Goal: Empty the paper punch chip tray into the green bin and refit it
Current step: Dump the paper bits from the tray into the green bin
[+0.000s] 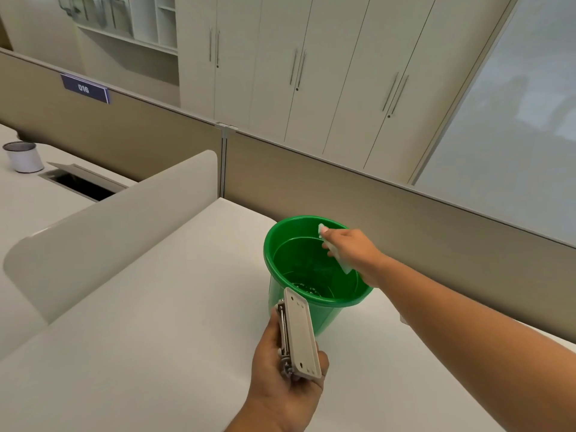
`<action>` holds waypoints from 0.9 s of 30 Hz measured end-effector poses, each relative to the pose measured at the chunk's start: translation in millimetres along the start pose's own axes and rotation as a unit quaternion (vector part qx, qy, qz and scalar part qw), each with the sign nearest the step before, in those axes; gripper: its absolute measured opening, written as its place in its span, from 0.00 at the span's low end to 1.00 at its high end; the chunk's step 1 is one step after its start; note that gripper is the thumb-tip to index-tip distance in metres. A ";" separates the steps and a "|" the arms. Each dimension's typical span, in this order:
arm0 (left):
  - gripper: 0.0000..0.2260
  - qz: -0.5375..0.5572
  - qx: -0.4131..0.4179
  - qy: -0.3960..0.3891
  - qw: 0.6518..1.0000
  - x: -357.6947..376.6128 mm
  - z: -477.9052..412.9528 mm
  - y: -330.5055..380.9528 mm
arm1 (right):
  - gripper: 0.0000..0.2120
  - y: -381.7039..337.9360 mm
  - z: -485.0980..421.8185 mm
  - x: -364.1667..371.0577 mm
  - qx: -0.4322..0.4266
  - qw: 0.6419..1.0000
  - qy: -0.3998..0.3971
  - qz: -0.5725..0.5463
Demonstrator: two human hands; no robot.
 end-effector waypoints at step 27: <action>0.18 0.008 -0.006 -0.005 1.000 -4.6 5.3 -5.6 | 0.19 -4.5 11.3 -20.7 0.171 0.933 -0.078 -0.306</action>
Point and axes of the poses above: each hand's wrist, its own z-axis away from the middle knuckle, its own x-axis out of the palm, y = z × x, the point moved 2 cm from there along -z, towards the middle knuckle, and after that the axes turned 8 degrees about y, right-handed, at the moved point
